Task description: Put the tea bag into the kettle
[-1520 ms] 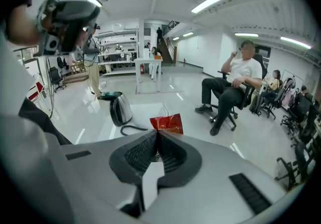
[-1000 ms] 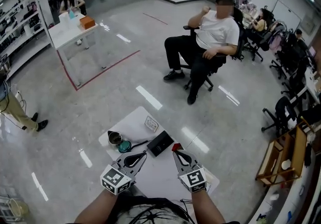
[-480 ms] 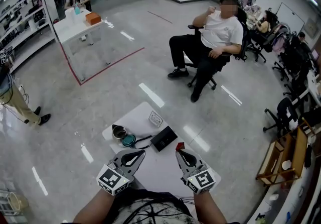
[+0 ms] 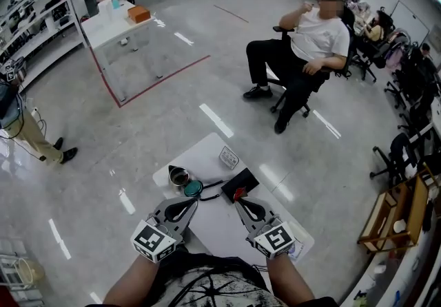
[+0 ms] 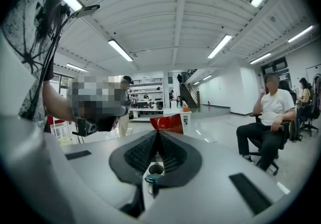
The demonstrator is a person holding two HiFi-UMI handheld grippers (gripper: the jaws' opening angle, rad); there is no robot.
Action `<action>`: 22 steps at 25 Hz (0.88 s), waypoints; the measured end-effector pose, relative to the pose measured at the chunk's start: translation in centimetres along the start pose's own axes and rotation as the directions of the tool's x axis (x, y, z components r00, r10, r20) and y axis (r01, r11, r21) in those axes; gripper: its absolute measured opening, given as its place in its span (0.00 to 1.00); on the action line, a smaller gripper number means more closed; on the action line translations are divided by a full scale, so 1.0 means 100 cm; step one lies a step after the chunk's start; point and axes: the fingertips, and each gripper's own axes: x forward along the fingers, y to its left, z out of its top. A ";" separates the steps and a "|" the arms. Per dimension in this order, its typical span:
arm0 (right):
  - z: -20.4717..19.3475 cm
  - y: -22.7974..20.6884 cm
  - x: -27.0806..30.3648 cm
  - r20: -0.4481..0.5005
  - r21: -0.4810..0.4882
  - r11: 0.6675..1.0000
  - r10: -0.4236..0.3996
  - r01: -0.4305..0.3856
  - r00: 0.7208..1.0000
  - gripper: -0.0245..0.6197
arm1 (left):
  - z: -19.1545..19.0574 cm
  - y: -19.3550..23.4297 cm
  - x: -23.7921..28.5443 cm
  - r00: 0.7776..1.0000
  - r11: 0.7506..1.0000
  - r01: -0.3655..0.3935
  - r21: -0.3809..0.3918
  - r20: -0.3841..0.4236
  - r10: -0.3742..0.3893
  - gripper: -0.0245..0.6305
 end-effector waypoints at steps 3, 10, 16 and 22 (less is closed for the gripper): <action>0.007 0.010 0.033 0.001 -0.001 1.000 0.021 -0.021 1.000 0.06 | 0.003 0.031 -0.010 1.000 1.000 -0.010 -0.008 0.000 0.010 0.05; 0.013 0.030 0.120 -0.036 -0.022 0.999 0.027 -0.028 0.999 0.06 | 0.005 0.117 -0.035 0.999 0.999 0.008 0.034 -0.031 -0.007 0.05; -0.007 0.043 0.185 -0.122 -0.017 1.000 0.008 -0.010 0.992 0.06 | 0.004 0.170 -0.050 0.997 0.997 0.062 0.036 -0.053 -0.060 0.05; -0.071 0.056 0.228 -0.322 0.020 0.999 0.035 -0.031 0.946 0.06 | -0.006 0.204 -0.059 0.993 0.996 0.091 0.015 -0.079 -0.089 0.05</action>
